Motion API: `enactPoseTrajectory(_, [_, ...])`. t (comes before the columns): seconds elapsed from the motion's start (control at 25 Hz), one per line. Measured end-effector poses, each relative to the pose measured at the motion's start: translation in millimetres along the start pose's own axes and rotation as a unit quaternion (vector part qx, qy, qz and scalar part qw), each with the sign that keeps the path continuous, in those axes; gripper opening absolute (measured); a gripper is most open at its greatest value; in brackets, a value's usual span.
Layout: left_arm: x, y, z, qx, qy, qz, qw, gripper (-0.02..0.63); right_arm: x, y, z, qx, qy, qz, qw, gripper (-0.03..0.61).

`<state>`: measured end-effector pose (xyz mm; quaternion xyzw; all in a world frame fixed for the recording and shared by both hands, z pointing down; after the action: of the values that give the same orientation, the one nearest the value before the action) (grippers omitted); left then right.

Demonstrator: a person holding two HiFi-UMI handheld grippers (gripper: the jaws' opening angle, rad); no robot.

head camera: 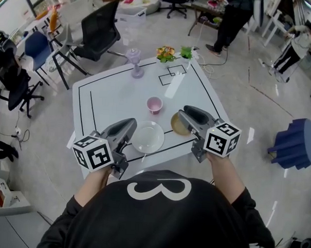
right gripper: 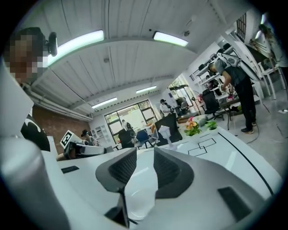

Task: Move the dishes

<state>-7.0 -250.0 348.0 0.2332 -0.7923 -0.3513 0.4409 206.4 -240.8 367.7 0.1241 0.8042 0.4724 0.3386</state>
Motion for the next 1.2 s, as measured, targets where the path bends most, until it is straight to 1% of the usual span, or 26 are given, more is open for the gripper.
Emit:
enactPoseTrajectory(0.12, [-10.7, -4.8, 11.0, -0.007, 0.011, -0.018, 0.9998, 0.003, 29.3, -3.9, 0.3, -0.024, -0.029, 0.010, 0.999, 0.037])
enactPoseTrajectory(0.2, [-17.2, -6.2, 18.4, -0.011, 0.020, -0.029, 0.9993, 0.003, 44.5, -3.8, -1.8, -0.035, -0.042, 0.012, 0.998, 0.009])
enactPoseTrajectory(0.32, [-24.5, -7.5, 29.6, -0.016, 0.030, -0.046, 0.9983, 0.003, 64.5, -3.4, -5.1, -0.045, -0.061, 0.022, 0.997, 0.009])
enactPoseTrajectory(0.44, [-27.0, -6.3, 36.8, -0.018, 0.035, -0.059, 0.9975, 0.003, 76.1, -1.7, -4.5, -0.061, -0.077, 0.011, 0.995, 0.009])
enactPoseTrajectory(0.6, [-29.0, -2.2, 45.7, -0.019, 0.041, -0.062, 0.9971, 0.003, 89.0, 2.3, -5.0, -0.064, -0.086, 0.012, 0.994, 0.009])
enactPoseTrajectory(0.92, [-24.5, 1.7, 60.0, -0.021, 0.050, -0.065, 0.9965, 0.003, 110.2, 5.9, -12.3, -0.056, -0.083, 0.024, 0.995, 0.009])
enactPoseTrajectory(1.2, [-23.2, 2.0, 63.8, -0.020, 0.058, -0.069, 0.9957, 0.003, 113.9, 4.9, -13.5, -0.055, -0.071, 0.028, 0.996, 0.009])
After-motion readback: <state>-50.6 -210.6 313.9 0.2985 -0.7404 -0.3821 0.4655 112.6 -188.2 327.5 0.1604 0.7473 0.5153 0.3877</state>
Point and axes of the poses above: the fingertips, and each gripper's own axes: z backward along the fingers, x to its left, y out of its underside, the point moved 4 cm from there along z, backward along the fingers, and after that the axes turned 12 degrees about x, right-handed, at the moved point
